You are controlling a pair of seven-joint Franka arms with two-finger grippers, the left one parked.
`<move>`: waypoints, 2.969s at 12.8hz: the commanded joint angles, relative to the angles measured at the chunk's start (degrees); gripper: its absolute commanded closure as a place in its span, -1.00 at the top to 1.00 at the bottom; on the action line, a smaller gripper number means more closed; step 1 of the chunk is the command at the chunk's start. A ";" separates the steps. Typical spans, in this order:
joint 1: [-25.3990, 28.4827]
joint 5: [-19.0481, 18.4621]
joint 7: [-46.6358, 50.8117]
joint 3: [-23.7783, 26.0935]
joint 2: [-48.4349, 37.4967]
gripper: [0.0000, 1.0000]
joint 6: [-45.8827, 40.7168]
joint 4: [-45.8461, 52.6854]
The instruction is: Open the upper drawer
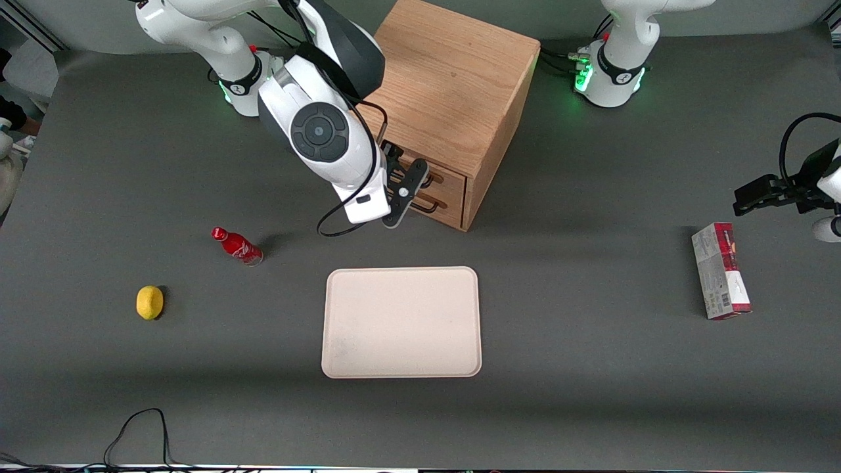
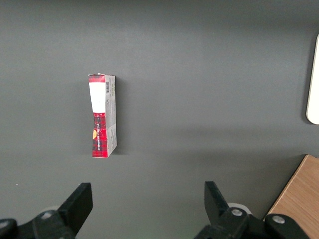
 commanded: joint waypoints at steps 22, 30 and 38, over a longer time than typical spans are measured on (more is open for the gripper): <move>0.81 1.36 -4.33 -0.48 5.06 1.00 -0.08 1.01; 0.63 0.75 -5.48 -0.65 6.11 1.00 -0.08 1.45; -1.56 1.36 -5.39 -1.09 7.08 1.00 0.53 3.20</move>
